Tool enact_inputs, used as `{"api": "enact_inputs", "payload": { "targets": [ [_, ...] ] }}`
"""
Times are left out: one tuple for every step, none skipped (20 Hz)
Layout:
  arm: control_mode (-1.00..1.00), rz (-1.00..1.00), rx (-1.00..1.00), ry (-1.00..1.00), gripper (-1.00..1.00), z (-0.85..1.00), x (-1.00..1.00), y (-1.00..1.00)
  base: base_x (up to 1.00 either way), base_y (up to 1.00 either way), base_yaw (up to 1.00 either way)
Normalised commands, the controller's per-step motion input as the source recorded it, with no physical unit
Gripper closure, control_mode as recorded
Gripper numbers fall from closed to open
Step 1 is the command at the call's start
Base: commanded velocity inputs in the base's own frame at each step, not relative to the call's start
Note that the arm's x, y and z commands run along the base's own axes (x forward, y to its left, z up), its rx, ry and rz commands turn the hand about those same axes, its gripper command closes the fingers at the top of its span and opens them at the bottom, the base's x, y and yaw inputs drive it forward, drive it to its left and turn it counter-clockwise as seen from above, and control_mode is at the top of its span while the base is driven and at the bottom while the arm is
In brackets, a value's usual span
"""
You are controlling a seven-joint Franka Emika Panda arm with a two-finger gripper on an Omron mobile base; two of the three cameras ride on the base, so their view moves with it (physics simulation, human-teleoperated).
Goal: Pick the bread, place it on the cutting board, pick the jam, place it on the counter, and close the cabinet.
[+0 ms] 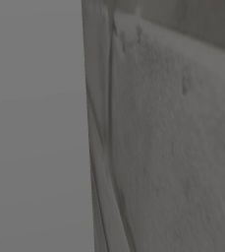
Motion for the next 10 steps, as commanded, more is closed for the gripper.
{"api": "enact_inputs", "payload": {
  "targets": [
    [-1.0,0.0,0.0,-0.01,-1.0,0.3,-0.01,0.0,0.0,0.0,0.0],
    [-1.0,0.0,0.0,-0.01,-1.0,0.29,0.0,0.01,0.0,0.0,0.0],
    [-1.0,0.0,0.0,0.0,-1.0,0.29,0.0,0.0,0.0,0.0,0.0],
    [-1.0,0.0,0.0,0.0,-1.0,0.25,0.0,0.01,0.0,0.0,0.0],
    [-1.0,0.0,0.0,0.0,-1.0,0.23,0.0,0.01,0.0,0.0,0.0],
    [-1.0,0.0,0.0,0.0,-1.0,0.19,0.0,0.05,0.0,0.0,0.0],
    [-1.0,0.0,0.0,0.0,-1.0,0.19,0.0,0.06,0.0,0.0,0.0],
    [-1.0,0.0,0.0,0.0,-1.0,0.21,0.0,0.09,0.0,0.0,0.0],
    [-1.0,0.0,0.0,0.0,-1.0,0.2,0.0,0.09,0.0,0.0,0.0],
    [-1.0,0.0,0.0,0.0,-1.0,0.22,0.0,0.09,0.0,0.0,0.0]
  ]
}}
